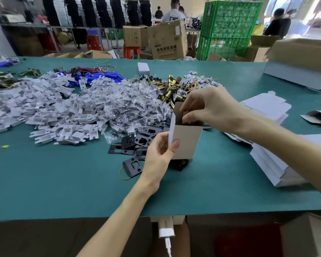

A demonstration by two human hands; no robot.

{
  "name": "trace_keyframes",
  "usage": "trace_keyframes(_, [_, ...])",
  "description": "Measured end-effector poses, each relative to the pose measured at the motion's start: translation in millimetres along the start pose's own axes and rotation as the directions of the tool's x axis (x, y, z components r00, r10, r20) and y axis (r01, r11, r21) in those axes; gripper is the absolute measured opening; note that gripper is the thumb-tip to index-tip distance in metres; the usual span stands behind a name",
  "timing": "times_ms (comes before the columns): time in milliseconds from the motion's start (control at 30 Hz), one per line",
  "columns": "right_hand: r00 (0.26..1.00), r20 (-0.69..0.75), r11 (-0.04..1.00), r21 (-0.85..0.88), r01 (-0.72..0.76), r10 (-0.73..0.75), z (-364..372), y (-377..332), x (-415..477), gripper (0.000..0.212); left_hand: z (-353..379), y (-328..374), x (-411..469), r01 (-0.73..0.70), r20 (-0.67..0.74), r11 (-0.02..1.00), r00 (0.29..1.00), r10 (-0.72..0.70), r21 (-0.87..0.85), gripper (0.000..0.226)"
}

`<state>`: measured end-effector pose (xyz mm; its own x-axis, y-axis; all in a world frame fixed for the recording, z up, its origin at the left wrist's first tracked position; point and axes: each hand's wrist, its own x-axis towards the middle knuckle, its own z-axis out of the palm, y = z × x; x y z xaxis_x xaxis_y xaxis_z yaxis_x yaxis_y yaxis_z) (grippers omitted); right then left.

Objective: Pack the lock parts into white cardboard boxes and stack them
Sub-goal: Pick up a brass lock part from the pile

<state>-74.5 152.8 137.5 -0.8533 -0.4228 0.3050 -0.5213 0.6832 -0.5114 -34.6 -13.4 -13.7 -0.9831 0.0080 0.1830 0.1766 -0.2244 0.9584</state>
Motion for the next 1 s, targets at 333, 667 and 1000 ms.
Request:
trace_keyframes(333, [0.995, 0.063, 0.951, -0.295, 0.097, -0.082, 21.4, -17.2, -19.2, 0.013, -1.0, 2.4, -2.4, -0.017, 0.065, 1.0, 0.998, 0.016, 0.02, 0.029])
trace_keyframes(667, [0.986, 0.16, 0.778, -0.614, 0.132, -0.041, 32.0, -28.1, -33.3, 0.029, -1.2, -0.8, -3.2, 0.024, 0.131, 0.996, 0.991, -0.035, 0.08, 0.028])
trace_keyframes(1000, [0.974, -0.033, 0.82, -0.547, 0.169, -0.223, 72.4, -61.4, -9.7, 0.007, -4.0, -10.4, 0.3, 0.058, 0.131, 0.964, 0.987, -0.095, 0.26, 0.018])
